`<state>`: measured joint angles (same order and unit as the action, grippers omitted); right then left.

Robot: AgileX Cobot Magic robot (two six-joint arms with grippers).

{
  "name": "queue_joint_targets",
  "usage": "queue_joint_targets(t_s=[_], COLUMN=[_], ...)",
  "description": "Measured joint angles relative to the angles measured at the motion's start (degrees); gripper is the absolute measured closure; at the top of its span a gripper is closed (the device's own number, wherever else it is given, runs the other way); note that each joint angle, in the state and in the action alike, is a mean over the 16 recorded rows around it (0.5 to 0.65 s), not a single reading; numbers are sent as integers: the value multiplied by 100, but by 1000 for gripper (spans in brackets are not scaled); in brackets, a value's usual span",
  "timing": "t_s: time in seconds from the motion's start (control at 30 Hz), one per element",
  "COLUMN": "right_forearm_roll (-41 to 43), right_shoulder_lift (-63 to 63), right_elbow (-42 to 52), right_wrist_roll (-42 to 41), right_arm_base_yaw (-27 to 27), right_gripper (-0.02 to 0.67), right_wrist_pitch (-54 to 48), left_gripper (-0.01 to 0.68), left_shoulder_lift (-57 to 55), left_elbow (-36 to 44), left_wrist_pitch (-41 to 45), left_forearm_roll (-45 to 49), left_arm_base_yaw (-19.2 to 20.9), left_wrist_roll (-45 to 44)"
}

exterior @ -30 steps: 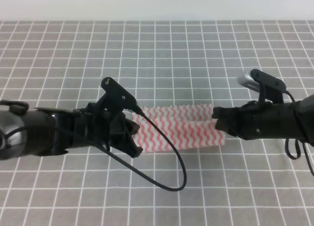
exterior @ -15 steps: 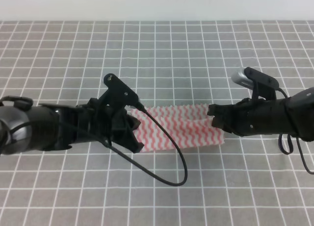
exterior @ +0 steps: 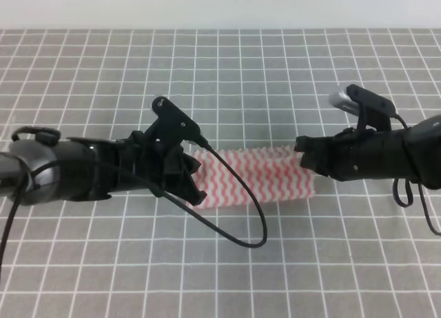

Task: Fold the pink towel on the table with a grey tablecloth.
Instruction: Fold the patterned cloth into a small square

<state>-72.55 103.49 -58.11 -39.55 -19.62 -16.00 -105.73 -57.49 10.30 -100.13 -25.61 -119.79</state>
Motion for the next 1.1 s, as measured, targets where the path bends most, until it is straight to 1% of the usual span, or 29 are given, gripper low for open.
queue_joint_targets(t_s=[0.5,1.1], right_forearm_roll=[-14,0], right_shoulder_lift=[366,407], right_elbow=[-311,-479], right_wrist_roll=[0,0], right_arm_base_yaw=[77,77], right_gripper=[664,664], right_wrist_pitch=[-169,-144], left_gripper=[676,676], left_shoulder_lift=[-167,-252], left_elbow=[-135,-201], left_wrist_pitch=[-160,-273], left_forearm_roll=[-70,12], left_arm_base_yaw=[-3,0], left_wrist_roll=[6,106])
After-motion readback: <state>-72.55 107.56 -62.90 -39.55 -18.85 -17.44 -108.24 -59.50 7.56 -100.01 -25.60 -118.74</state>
